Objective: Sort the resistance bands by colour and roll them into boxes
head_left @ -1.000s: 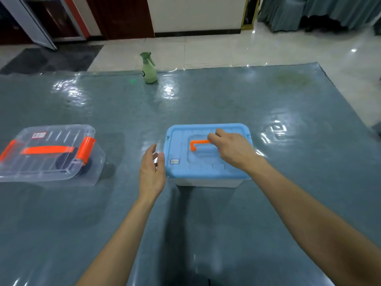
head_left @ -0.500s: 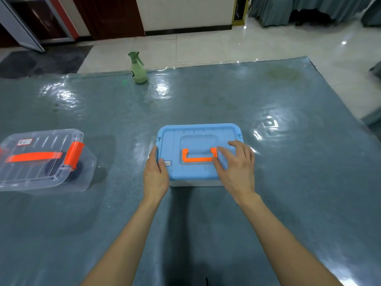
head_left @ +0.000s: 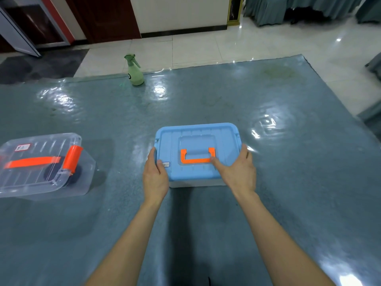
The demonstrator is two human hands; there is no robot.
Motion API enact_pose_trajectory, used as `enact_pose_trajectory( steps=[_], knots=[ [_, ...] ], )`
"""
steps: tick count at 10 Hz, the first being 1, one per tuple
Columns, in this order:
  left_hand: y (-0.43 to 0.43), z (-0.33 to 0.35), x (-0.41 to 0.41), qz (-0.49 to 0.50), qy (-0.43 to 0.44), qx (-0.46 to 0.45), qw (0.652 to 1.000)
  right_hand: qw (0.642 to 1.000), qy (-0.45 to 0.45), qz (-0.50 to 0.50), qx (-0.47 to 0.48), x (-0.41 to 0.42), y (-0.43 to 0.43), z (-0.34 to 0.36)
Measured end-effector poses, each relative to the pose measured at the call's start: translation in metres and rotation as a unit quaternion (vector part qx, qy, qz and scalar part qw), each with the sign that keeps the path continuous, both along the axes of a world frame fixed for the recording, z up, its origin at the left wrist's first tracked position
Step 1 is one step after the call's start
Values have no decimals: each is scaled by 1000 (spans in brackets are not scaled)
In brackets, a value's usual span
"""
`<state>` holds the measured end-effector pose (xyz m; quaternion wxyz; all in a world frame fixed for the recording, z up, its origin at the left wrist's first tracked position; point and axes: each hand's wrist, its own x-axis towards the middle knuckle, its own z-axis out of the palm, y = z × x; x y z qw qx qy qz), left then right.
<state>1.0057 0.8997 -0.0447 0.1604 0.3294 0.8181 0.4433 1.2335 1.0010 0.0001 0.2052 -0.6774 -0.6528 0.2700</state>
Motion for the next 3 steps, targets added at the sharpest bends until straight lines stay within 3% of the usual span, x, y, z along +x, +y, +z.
enact_pose_trajectory(
  steps=[2, 3],
  knots=[
    [-14, 7, -4, -26, -88, 10, 996, 995, 71, 64, -16, 36, -2, -11],
    [-58, -2, 0, 11, -121, 25, 992, 996, 46, 73, 27, 84, -34, -23]
  ],
)
